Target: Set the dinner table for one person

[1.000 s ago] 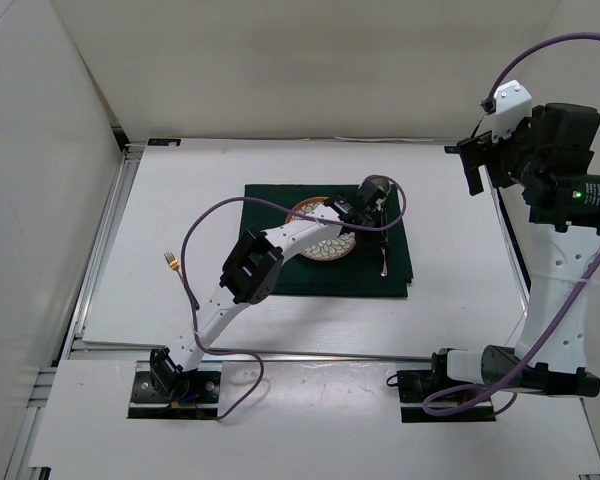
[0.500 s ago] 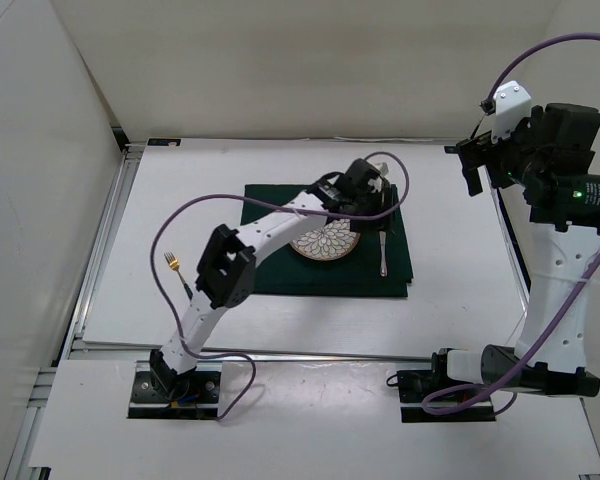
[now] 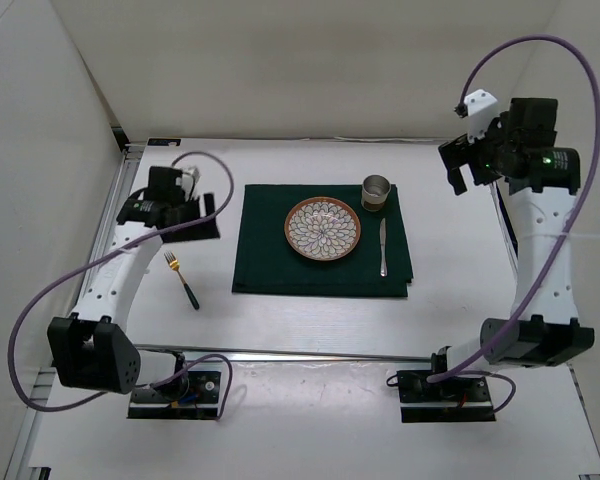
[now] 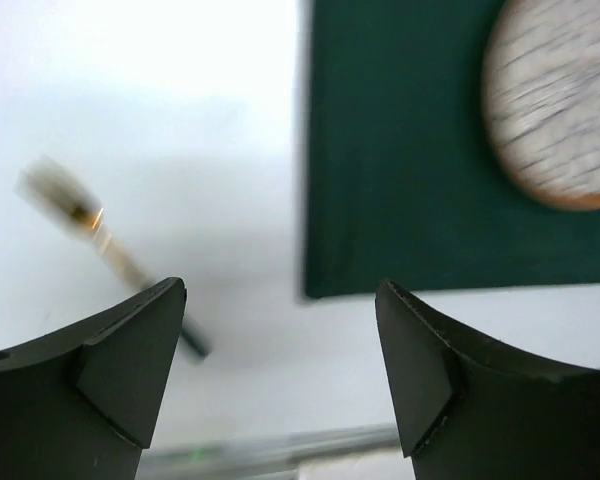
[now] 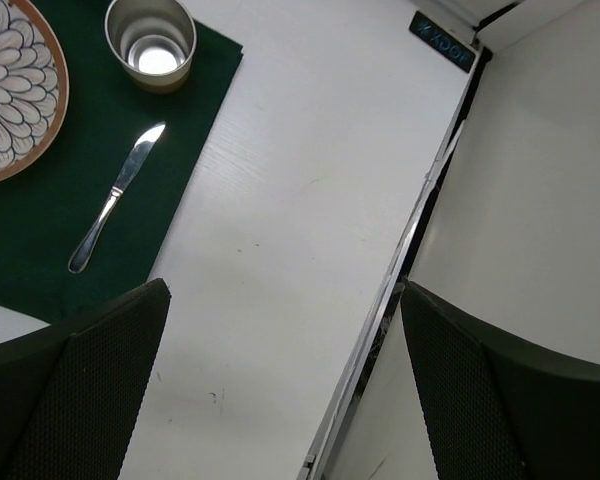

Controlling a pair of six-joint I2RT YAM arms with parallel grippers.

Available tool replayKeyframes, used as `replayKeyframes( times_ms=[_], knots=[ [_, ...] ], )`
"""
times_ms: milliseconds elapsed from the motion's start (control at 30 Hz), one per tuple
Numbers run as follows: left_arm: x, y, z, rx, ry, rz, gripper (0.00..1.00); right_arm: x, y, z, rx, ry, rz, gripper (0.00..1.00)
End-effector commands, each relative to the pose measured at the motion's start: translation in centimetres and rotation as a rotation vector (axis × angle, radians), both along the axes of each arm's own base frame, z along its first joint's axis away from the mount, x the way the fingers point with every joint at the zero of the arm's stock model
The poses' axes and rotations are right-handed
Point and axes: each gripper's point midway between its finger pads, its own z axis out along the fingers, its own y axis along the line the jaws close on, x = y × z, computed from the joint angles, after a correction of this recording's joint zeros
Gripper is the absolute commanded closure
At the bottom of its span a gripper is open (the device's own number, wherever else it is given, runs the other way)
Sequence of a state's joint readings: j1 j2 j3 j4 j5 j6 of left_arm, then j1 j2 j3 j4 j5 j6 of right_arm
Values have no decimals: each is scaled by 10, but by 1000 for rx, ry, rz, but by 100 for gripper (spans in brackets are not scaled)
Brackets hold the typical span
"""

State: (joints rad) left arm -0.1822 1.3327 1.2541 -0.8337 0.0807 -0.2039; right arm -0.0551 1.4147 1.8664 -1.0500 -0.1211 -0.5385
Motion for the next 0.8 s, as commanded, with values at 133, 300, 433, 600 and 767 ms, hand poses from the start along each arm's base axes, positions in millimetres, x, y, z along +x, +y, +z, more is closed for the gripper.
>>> replayKeyframes(
  times_ms=[133, 300, 433, 600, 767],
  knots=[
    [-71, 73, -89, 23, 396, 175, 12, 31, 28, -24, -40, 57, 91, 0],
    [-64, 104, -124, 24, 504, 314, 13, 48, 42, -31, -58, 72, 140, 0],
    [-51, 108, -151, 18, 592, 330, 15, 57, 50, -26, -72, 54, 170, 0],
    [-35, 112, -172, 20, 648, 352, 23, 63, 46, -21, -87, 39, 151, 0],
    [-39, 105, -191, 51, 714, 338, 83, 63, 40, -9, -114, 10, 130, 0]
  ],
)
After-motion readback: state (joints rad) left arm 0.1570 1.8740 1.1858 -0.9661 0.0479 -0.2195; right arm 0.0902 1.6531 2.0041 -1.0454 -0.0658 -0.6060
